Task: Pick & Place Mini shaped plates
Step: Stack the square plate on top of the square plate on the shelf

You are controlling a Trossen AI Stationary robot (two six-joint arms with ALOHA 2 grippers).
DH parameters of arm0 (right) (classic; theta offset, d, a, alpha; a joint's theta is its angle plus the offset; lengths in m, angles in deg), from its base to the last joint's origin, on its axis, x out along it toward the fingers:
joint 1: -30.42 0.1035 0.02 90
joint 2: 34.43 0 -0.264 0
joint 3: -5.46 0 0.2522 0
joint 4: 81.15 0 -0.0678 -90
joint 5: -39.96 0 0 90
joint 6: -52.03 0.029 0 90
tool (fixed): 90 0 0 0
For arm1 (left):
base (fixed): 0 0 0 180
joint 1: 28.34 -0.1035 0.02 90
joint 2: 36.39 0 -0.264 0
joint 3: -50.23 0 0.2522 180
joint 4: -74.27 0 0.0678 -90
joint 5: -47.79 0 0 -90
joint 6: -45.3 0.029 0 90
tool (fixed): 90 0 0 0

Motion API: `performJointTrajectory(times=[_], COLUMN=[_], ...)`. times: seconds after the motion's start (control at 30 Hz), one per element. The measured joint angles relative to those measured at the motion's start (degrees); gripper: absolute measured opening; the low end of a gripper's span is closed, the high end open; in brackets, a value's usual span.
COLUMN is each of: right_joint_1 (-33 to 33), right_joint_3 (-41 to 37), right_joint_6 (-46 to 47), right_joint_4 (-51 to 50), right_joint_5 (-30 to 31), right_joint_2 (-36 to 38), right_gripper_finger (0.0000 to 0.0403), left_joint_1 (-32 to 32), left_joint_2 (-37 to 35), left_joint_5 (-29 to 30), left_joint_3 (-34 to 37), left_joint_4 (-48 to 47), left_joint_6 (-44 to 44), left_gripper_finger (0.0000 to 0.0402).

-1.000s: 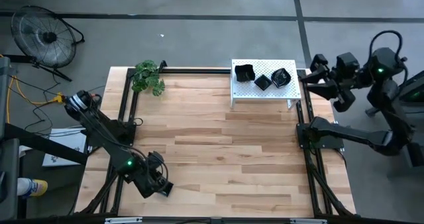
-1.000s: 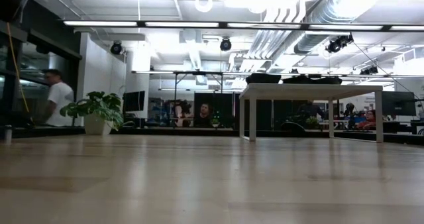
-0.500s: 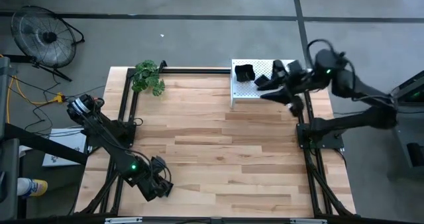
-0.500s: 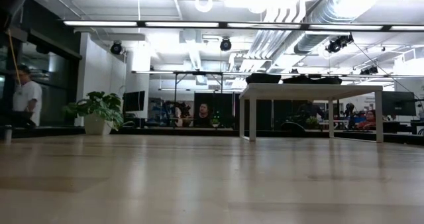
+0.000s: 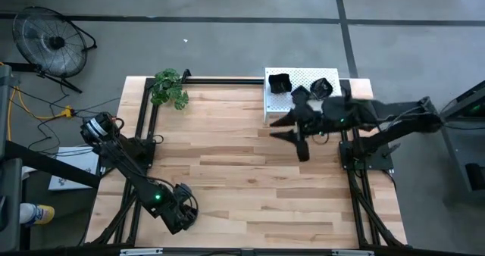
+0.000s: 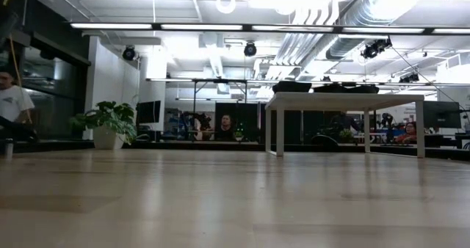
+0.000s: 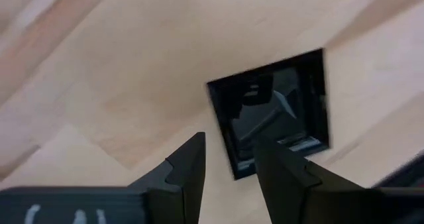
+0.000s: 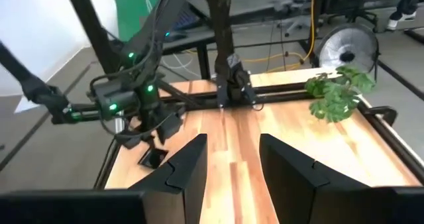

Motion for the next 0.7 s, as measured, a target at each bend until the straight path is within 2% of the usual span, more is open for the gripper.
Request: performJointTrajectory(times=[0.2,0.57,0.7], right_joint_1=[4.7,10.1,11.2], right_joint_3=[0.0,0.0,0.0], right_joint_6=[3.0,5.9,6.5], right_joint_4=[0.1,-0.1,-0.1], right_joint_5=[4.9,12.6,13.5], right_joint_2=[-0.6,-0.7,-0.7], right_gripper_finger=[0.0133,0.0133,0.0133], left_joint_1=[0.0,0.0,0.0], left_joint_2=[1.0,3.2,3.8], left_joint_5=[-0.4,0.9,1.1], left_joint_3=[0.0,-0.1,0.0], left_joint_4=[-1.4,1.8,2.5], left_joint_6=[-0.1,0.7,1.1], left_gripper_finger=[0.0124,0.0124,0.0124])
